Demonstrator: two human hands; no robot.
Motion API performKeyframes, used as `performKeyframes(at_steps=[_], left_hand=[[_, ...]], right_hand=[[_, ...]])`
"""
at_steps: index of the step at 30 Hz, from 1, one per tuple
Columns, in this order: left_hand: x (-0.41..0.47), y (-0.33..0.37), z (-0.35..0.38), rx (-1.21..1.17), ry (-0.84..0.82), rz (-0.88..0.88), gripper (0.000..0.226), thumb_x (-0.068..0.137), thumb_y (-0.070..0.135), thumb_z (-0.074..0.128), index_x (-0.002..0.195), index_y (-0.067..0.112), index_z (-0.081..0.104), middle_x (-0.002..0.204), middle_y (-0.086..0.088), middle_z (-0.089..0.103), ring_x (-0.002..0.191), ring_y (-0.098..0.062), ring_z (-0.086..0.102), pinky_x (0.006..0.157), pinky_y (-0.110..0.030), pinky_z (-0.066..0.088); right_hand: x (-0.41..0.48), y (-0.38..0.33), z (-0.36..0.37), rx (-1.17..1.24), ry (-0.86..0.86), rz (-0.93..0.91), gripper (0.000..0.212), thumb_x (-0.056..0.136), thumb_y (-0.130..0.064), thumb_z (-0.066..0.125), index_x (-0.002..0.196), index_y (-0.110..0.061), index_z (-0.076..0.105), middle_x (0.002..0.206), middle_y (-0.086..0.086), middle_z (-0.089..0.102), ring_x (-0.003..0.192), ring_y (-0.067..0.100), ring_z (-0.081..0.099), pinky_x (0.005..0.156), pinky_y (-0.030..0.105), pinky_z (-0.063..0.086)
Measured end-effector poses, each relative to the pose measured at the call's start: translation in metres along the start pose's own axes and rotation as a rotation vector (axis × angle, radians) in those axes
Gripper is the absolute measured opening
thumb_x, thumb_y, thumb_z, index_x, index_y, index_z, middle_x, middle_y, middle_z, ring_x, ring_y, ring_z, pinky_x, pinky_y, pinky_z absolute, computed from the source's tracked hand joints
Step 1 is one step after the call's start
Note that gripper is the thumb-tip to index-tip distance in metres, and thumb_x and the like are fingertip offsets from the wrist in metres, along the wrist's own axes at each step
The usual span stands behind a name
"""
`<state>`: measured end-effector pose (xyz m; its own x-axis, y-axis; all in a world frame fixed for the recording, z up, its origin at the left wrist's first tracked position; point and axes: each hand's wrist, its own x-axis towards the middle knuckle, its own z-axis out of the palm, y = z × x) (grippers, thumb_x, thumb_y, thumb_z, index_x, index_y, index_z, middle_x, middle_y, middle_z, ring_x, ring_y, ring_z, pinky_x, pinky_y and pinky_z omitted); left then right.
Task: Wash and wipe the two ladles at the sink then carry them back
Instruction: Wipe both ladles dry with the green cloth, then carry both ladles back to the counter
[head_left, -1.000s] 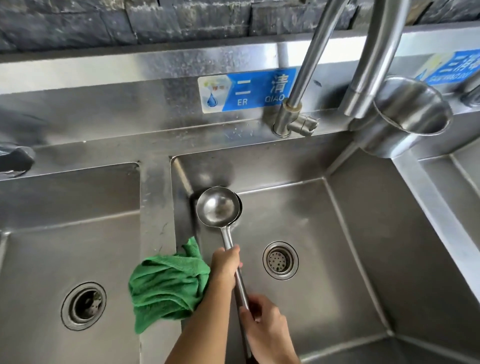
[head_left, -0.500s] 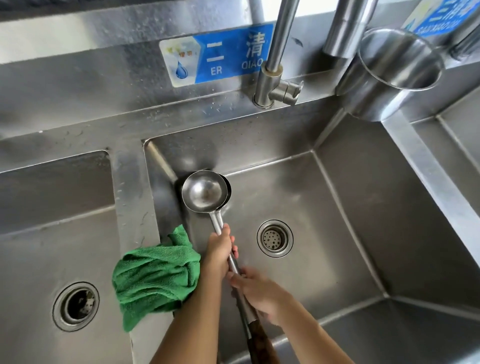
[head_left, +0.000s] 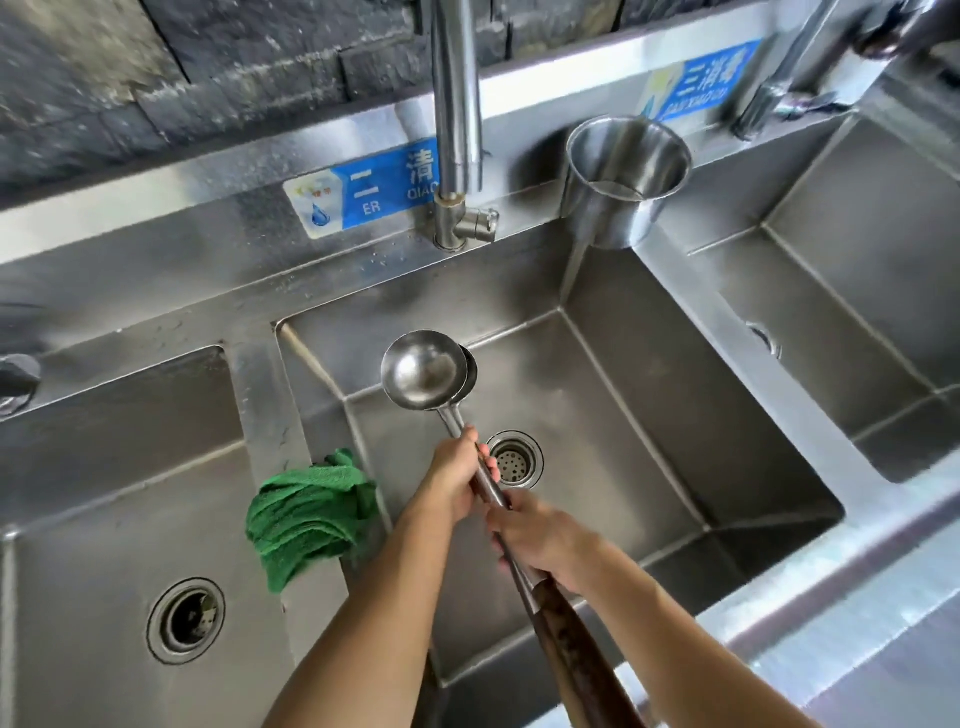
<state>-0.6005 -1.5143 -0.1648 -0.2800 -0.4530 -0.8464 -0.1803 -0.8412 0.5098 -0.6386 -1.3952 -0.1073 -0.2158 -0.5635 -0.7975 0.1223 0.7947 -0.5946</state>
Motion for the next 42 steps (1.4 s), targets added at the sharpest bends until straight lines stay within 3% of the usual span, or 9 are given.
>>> performKeyframes(at_steps=[3, 7, 11, 15, 21, 25, 28, 35, 42], left_hand=[[-0.037, 0.006, 0.025, 0.034, -0.046, 0.019, 0.032, 0.105, 0.027, 0.04, 0.076, 0.014, 0.041, 0.064, -0.003, 0.04, 0.044, -0.017, 0.04, 0.044, -0.026, 0.04], [-0.086, 0.006, 0.059, 0.099, -0.102, 0.038, 0.033, 0.105, 0.025, 0.038, 0.075, 0.013, 0.039, 0.064, -0.005, 0.041, 0.045, -0.02, 0.044, 0.051, -0.03, 0.041], [-0.135, -0.007, 0.1, 0.212, -0.168, 0.054, 0.023, 0.104, 0.024, 0.043, 0.086, 0.01, 0.043, 0.072, -0.009, 0.046, 0.051, -0.024, 0.048, 0.052, -0.035, 0.045], [-0.193, -0.035, 0.154, 0.364, -0.308, 0.08, 0.016, 0.104, 0.024, 0.045, 0.099, 0.009, 0.046, 0.078, -0.009, 0.052, 0.055, -0.027, 0.056, 0.058, -0.041, 0.053], [-0.289, -0.104, 0.235, 0.599, -0.489, 0.148, 0.021, 0.103, 0.027, 0.048, 0.1, 0.006, 0.046, 0.079, -0.009, 0.055, 0.045, -0.024, 0.062, 0.049, -0.037, 0.058], [-0.364, -0.177, 0.278, 0.791, -0.658, 0.166, 0.027, 0.103, 0.029, 0.048, 0.107, 0.002, 0.048, 0.081, -0.01, 0.061, 0.043, -0.023, 0.064, 0.044, -0.036, 0.057], [-0.419, -0.244, 0.298, 0.912, -0.762, 0.186, 0.027, 0.103, 0.029, 0.047, 0.093, 0.004, 0.047, 0.078, -0.01, 0.061, 0.045, -0.021, 0.064, 0.043, -0.035, 0.056], [-0.556, -0.439, 0.322, 1.089, -1.018, 0.091, 0.024, 0.104, 0.026, 0.045, 0.093, 0.006, 0.046, 0.08, -0.012, 0.06, 0.043, -0.023, 0.065, 0.042, -0.037, 0.057], [-0.686, -0.617, 0.304, 1.324, -1.314, -0.013, 0.023, 0.104, 0.026, 0.045, 0.099, 0.004, 0.048, 0.089, -0.013, 0.061, 0.068, -0.031, 0.065, 0.044, -0.036, 0.057]], right_hand=[[-0.039, -0.005, -0.018, 0.042, 0.038, -0.034, 0.01, 0.105, -0.014, 0.041, 0.106, -0.009, 0.049, 0.072, 0.003, 0.049, 0.058, 0.01, 0.049, 0.048, 0.016, 0.048], [-0.095, -0.001, -0.043, 0.075, 0.094, -0.073, 0.012, 0.104, -0.016, 0.043, 0.099, -0.009, 0.052, 0.073, 0.003, 0.051, 0.059, 0.01, 0.05, 0.048, 0.016, 0.049], [-0.161, 0.013, -0.07, 0.115, 0.147, -0.11, 0.016, 0.1, -0.011, 0.044, 0.087, -0.009, 0.053, 0.077, 0.008, 0.052, 0.067, 0.017, 0.054, 0.063, 0.024, 0.056], [-0.23, 0.051, -0.105, 0.233, 0.246, -0.146, 0.016, 0.099, -0.013, 0.045, 0.095, -0.007, 0.059, 0.082, 0.01, 0.056, 0.075, 0.021, 0.056, 0.08, 0.039, 0.059], [-0.331, 0.125, -0.141, 0.455, 0.407, -0.196, 0.011, 0.103, -0.015, 0.05, 0.095, -0.01, 0.056, 0.081, 0.009, 0.054, 0.064, 0.016, 0.054, 0.058, 0.029, 0.053], [-0.408, 0.196, -0.152, 0.558, 0.567, -0.194, 0.01, 0.101, -0.014, 0.054, 0.101, -0.006, 0.059, 0.079, 0.008, 0.057, 0.069, 0.019, 0.056, 0.062, 0.03, 0.054], [-0.469, 0.255, -0.149, 0.642, 0.662, -0.18, 0.012, 0.103, -0.016, 0.054, 0.094, -0.009, 0.059, 0.079, 0.008, 0.057, 0.074, 0.021, 0.055, 0.066, 0.033, 0.054], [-0.626, 0.413, -0.106, 0.767, 0.936, -0.123, 0.021, 0.103, -0.02, 0.054, 0.082, -0.013, 0.056, 0.074, 0.006, 0.055, 0.06, 0.014, 0.053, 0.063, 0.031, 0.052], [-0.761, 0.539, -0.027, 0.96, 1.165, -0.044, 0.018, 0.102, -0.02, 0.051, 0.085, -0.014, 0.053, 0.082, 0.008, 0.053, 0.075, 0.018, 0.053, 0.074, 0.032, 0.055]])
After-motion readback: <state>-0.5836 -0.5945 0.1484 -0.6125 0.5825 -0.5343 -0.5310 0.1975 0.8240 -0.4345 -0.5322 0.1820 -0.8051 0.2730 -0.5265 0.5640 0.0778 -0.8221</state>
